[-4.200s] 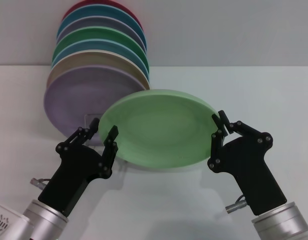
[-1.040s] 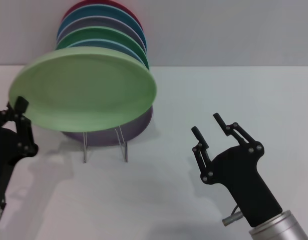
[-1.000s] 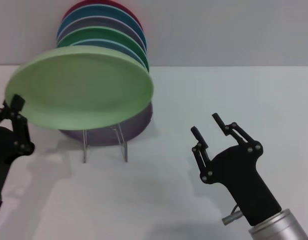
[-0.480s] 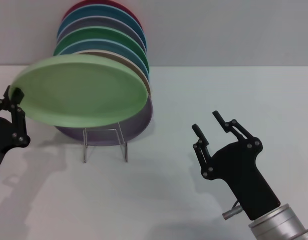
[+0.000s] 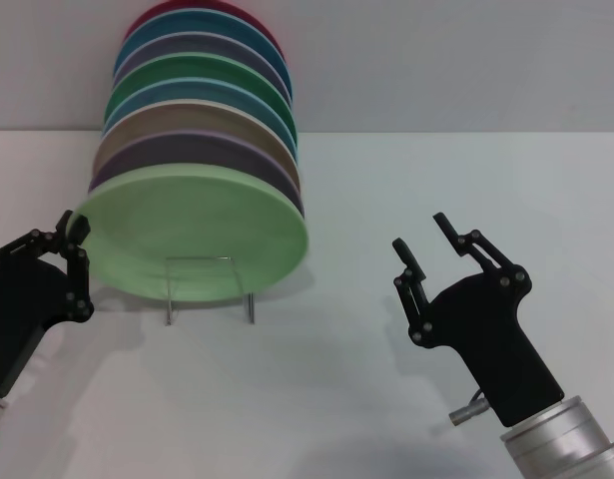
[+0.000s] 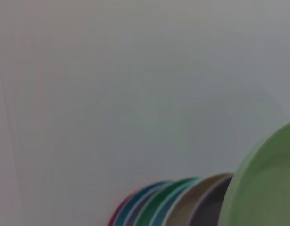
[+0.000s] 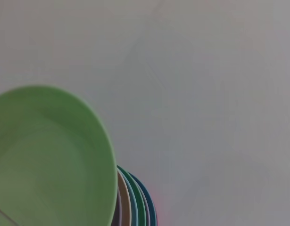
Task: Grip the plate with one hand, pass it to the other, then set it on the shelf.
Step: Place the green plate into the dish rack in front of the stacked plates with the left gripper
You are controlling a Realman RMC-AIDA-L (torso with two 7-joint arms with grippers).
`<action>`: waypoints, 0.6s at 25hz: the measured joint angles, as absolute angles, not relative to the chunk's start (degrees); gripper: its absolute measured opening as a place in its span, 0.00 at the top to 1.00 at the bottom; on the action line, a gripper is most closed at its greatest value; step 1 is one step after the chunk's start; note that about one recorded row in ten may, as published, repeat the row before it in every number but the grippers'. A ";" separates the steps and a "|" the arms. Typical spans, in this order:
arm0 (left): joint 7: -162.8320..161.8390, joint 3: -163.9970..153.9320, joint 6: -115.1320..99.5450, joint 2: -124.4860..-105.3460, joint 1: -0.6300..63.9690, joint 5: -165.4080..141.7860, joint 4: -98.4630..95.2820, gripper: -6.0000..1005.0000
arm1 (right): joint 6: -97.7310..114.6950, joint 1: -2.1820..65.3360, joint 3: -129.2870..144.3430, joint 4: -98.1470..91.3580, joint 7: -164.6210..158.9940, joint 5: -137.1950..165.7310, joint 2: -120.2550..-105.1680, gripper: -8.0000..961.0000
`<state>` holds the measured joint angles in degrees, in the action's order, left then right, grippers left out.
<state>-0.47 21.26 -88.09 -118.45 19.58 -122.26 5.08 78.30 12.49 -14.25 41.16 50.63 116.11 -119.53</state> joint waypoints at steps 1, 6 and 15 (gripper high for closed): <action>-0.43 21.21 -86.60 -118.52 19.87 -122.27 5.20 0.92 | 78.30 12.85 -14.25 40.81 50.42 116.10 -119.53 0.58; -0.67 20.98 -84.61 -118.65 20.37 -122.34 5.37 0.91 | 78.28 13.40 -14.24 40.39 50.23 116.10 -119.61 0.58; -0.43 20.81 -82.72 -118.65 20.84 -122.28 5.48 0.88 | 78.22 13.66 -14.24 40.33 50.16 116.09 -119.61 0.58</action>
